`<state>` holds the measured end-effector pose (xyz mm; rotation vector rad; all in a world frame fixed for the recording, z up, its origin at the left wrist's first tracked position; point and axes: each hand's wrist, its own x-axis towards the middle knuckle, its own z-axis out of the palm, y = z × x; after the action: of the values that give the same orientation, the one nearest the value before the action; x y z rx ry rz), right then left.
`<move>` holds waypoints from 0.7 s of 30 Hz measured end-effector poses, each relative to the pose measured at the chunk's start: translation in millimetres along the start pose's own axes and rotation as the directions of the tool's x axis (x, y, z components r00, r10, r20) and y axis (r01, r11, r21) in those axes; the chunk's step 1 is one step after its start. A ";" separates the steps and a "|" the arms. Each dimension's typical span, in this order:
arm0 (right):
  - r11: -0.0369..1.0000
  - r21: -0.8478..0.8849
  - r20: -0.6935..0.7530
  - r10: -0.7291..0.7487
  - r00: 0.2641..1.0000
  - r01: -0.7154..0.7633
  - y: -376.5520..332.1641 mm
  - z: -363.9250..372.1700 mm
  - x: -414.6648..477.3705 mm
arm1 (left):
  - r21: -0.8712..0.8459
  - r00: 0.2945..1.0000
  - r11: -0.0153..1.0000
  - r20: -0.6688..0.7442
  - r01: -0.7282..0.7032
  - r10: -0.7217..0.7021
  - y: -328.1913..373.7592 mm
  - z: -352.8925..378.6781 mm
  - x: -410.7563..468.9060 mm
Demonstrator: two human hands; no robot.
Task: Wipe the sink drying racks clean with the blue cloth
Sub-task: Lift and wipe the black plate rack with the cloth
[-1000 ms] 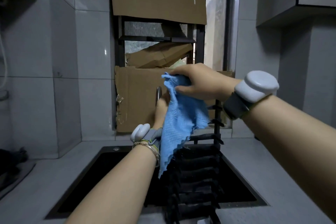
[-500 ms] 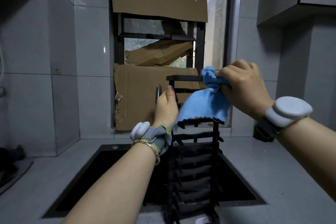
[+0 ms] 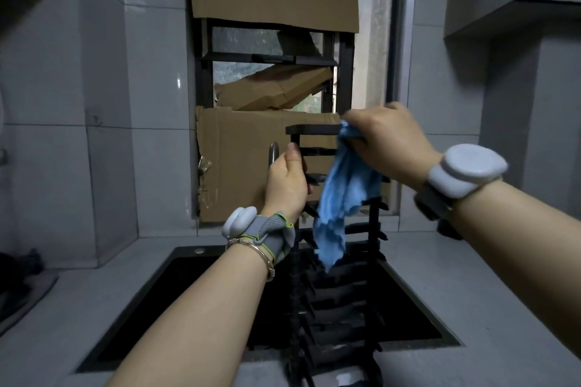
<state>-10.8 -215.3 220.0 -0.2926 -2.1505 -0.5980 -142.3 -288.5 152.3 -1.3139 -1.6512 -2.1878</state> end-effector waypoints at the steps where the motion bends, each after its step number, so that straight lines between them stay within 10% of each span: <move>1: 0.997 0.037 -0.010 0.064 0.998 -0.064 9.5 -2.7 -9.7 | -0.020 1.000 1.000 0.006 0.021 -0.021 -0.3 2.1 -0.8; 5: 0.951 0.261 -0.044 0.184 0.982 -0.167 15.2 -6.2 -24.9 | -0.039 0.999 0.998 -0.012 0.050 -0.050 1.5 6.4 0.5; 8: 0.698 0.644 -0.025 0.428 0.903 -0.313 12.2 -5.1 -28.7 | -0.017 0.999 0.998 -0.008 0.053 -0.053 1.4 5.5 -0.1; 12: 0.246 0.896 -0.006 0.839 0.544 -0.369 20.6 13.4 -36.6 | -0.006 0.997 0.997 -0.025 0.078 -0.078 -1.4 4.6 4.4; 15: 0.064 0.910 0.131 0.894 0.429 -0.411 10.7 32.9 -36.8 | -0.014 0.994 0.995 -0.031 0.100 -0.100 -4.8 4.5 5.6; 21: 0.602 0.624 -0.250 0.759 0.602 -0.499 -20.9 46.6 -46.7 | -0.018 0.997 0.997 -0.019 0.077 -0.078 -3.1 5.6 3.4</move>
<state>-23.2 -209.1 152.2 -0.5464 -1.4401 0.3153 -143.0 -281.2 152.5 -1.2483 -1.7081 -2.2550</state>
